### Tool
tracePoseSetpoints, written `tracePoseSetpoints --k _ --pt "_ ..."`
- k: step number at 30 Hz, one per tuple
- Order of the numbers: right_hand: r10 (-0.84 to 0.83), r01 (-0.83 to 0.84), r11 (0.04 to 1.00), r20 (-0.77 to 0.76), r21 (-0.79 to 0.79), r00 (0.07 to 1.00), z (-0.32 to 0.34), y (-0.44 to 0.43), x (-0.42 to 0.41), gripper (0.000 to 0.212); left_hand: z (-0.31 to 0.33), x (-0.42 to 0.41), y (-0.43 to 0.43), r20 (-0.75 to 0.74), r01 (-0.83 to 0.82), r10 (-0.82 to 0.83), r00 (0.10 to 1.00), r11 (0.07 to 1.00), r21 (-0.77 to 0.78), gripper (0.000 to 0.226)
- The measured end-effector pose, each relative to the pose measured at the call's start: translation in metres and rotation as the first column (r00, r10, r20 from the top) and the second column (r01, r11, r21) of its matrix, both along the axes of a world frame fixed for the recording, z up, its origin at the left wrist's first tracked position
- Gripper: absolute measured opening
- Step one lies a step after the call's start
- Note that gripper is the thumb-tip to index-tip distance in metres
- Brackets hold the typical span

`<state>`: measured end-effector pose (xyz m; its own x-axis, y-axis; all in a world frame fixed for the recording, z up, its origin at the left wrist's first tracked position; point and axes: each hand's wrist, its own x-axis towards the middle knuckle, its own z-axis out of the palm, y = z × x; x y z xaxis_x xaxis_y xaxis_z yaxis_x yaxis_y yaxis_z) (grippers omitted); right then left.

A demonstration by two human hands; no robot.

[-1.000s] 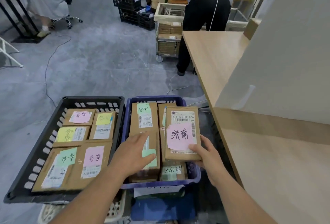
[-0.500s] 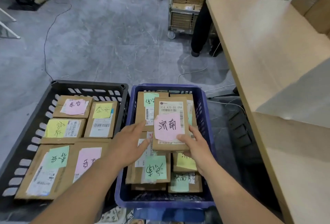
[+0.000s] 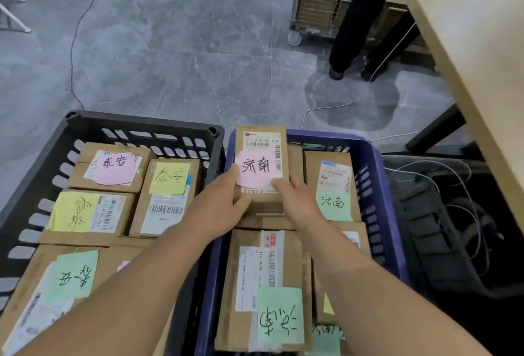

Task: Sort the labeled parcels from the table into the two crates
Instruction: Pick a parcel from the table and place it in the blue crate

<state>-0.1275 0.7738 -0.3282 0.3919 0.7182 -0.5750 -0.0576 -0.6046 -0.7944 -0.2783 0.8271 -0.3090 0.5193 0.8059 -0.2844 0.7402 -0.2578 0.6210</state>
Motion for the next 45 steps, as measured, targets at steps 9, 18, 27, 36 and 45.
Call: tracePoseSetpoints --k 9,18,27,36,45 --pt "0.06 -0.054 0.997 0.13 -0.048 0.99 0.014 0.002 0.009 0.048 -0.012 0.006 0.01 0.02 0.001 -0.001 1.0 1.0 -0.019 0.073" --pt "0.337 -0.153 0.93 0.61 -0.334 0.717 0.075 -0.074 0.018 0.051 0.046 -0.002 -0.022 -0.061 0.086 -0.081 0.995 0.994 0.071 0.08" --pt "0.331 -0.064 0.933 0.771 -0.355 0.544 0.179 -0.197 -0.021 0.038 0.124 0.006 -0.117 -0.18 0.478 -0.456 0.871 0.872 0.102 0.071" --pt "0.175 0.253 0.913 0.866 -0.321 0.468 0.264 -0.345 -0.039 0.046 0.194 0.033 -0.219 -0.113 0.624 -0.617 0.779 0.746 0.232 0.064" --pt "-0.012 0.53 0.822 0.925 -0.207 0.379 0.303 -0.513 -0.081 0.046 0.246 0.048 -0.365 -0.098 0.766 -0.792 0.602 0.539 0.349 0.064"
